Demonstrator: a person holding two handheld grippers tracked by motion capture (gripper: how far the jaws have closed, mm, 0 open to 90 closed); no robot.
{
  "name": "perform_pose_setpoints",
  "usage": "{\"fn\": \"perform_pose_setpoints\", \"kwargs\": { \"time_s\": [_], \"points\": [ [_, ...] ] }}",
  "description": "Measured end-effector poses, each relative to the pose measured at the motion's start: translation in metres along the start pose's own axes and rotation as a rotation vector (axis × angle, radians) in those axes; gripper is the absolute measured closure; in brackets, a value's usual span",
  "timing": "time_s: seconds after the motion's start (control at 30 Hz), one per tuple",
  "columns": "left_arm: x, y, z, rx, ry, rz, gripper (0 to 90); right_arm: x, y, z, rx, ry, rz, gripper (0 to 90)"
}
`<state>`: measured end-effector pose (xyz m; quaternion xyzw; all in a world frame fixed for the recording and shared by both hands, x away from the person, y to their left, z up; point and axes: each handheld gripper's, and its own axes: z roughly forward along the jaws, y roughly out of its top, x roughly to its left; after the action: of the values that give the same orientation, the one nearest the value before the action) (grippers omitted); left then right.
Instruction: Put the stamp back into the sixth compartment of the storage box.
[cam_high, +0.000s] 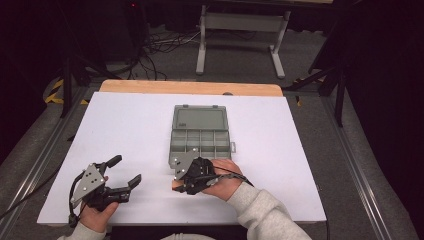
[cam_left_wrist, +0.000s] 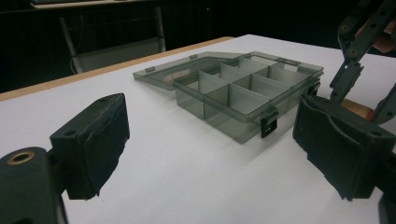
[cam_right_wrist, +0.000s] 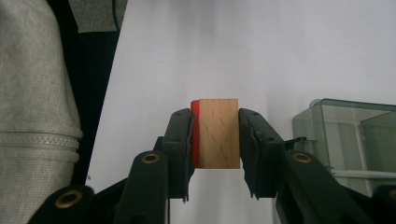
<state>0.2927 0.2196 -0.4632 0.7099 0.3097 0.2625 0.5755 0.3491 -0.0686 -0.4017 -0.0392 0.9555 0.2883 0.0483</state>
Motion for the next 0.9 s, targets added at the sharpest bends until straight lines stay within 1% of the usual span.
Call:
{"fn": "perform_pose_setpoints", "kwargs": {
  "time_s": [0.13,0.27,0.4,0.63,0.9],
  "points": [
    [0.000,0.000,0.000,0.000,0.000,-0.001,11.8,-0.002,0.001,-0.004,-0.007,-0.012,-0.012,65.9],
    [0.000,0.000,0.000,0.000,0.000,0.001,11.8,-0.005,0.002,-0.009,-0.002,-0.023,-0.008,65.9],
    [0.001,0.000,0.000,-0.001,0.000,0.000,11.8,-0.008,0.005,-0.015,-0.003,-0.039,-0.019,65.9],
    [0.001,0.000,0.000,0.000,0.002,-0.001,11.8,-0.017,0.006,-0.024,-0.013,-0.049,-0.007,65.9],
    [0.002,-0.001,0.000,0.003,0.003,-0.004,11.8,-0.025,0.011,-0.030,-0.009,-0.065,-0.020,65.9]
  ]
}}
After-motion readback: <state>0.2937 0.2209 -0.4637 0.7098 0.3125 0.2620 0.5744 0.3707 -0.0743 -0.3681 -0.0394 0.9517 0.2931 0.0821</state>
